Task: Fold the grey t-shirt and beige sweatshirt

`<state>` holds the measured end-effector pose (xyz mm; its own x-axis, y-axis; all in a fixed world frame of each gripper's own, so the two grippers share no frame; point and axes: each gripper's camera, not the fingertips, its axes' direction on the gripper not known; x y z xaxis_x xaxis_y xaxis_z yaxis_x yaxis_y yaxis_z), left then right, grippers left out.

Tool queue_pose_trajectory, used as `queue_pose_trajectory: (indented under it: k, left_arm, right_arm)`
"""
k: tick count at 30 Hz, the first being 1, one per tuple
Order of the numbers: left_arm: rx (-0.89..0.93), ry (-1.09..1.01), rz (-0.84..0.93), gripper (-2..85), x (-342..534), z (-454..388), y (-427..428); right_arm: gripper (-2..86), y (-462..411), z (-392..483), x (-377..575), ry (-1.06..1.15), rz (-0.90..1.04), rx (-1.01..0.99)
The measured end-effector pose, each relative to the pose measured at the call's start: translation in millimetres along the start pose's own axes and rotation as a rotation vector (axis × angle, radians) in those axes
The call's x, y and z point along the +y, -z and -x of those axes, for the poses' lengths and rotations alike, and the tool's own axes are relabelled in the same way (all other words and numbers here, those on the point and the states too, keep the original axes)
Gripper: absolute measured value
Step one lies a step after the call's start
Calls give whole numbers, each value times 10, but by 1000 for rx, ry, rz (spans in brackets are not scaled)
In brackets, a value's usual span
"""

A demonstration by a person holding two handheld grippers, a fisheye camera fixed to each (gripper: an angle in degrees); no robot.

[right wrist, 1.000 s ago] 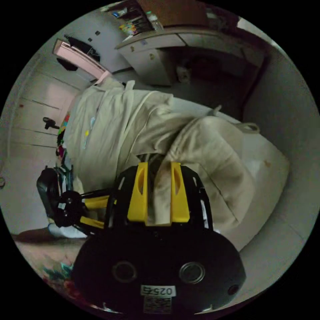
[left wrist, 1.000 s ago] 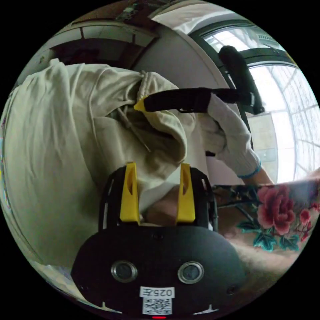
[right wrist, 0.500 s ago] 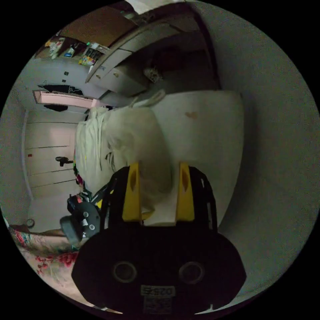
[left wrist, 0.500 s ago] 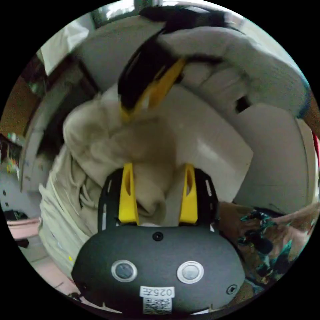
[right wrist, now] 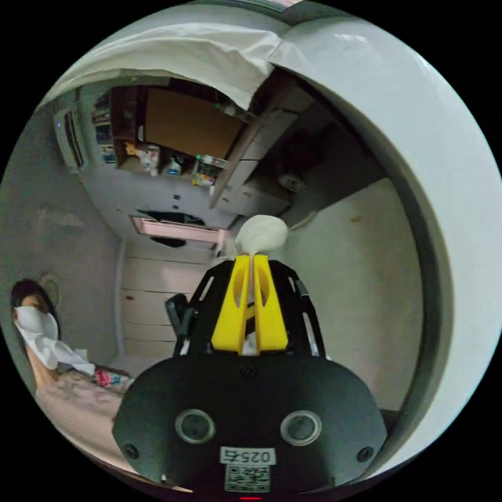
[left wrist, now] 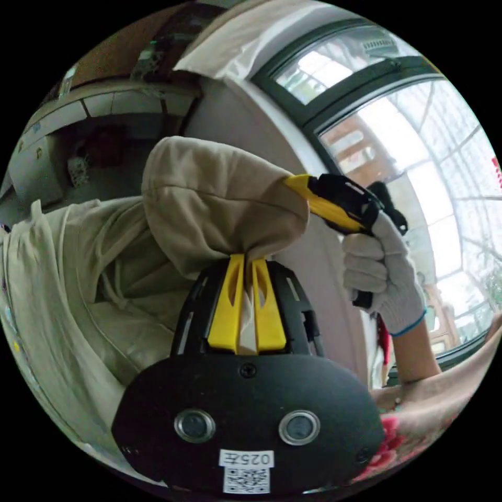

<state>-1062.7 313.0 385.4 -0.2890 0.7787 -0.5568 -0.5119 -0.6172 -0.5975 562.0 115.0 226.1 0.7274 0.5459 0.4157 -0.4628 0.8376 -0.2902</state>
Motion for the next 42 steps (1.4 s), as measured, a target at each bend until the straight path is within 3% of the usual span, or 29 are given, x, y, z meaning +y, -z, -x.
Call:
queue_pose_trajectory:
  k: [4,7,10,14,18,23,26,34,38,42]
  left_arm:
    - [135,113,-207,-13,256,259,1147]
    - [89,206,-333,-12,689,623,1984]
    - [-31,313,-300,-11,1132,1124,2493]
    - [109,541,-158,-5,1719,1980,2820]
    - [117,454,-166,44,1891,2153,3418]
    - [91,82,-216,139,1682,1912,4143]
    - [104,26,-166,139,1382,1694,4177]
    - [106,230,-112,150,304,1405,3595]
    - [54,260,122,14,-28,1180,3261]
    - [69,307,130,-6,-174,894,3500]
  right_arm:
    - [-7,-568,693,41,167,95,-92]
    - [-4,-1519,1363,245,352,230,-21]
    - [7,-2767,1720,585,488,360,157]
    - [56,-4424,1503,1118,543,596,272]
    - [64,-4590,1427,1470,532,518,308]
    - [82,-3840,1164,1760,350,190,464]
    - [71,-3581,811,1904,221,108,468]
    - [59,-4507,463,2016,306,209,503]
    - [92,-5088,219,2054,302,309,525]
    - [32,-5528,26,2062,341,426,626]
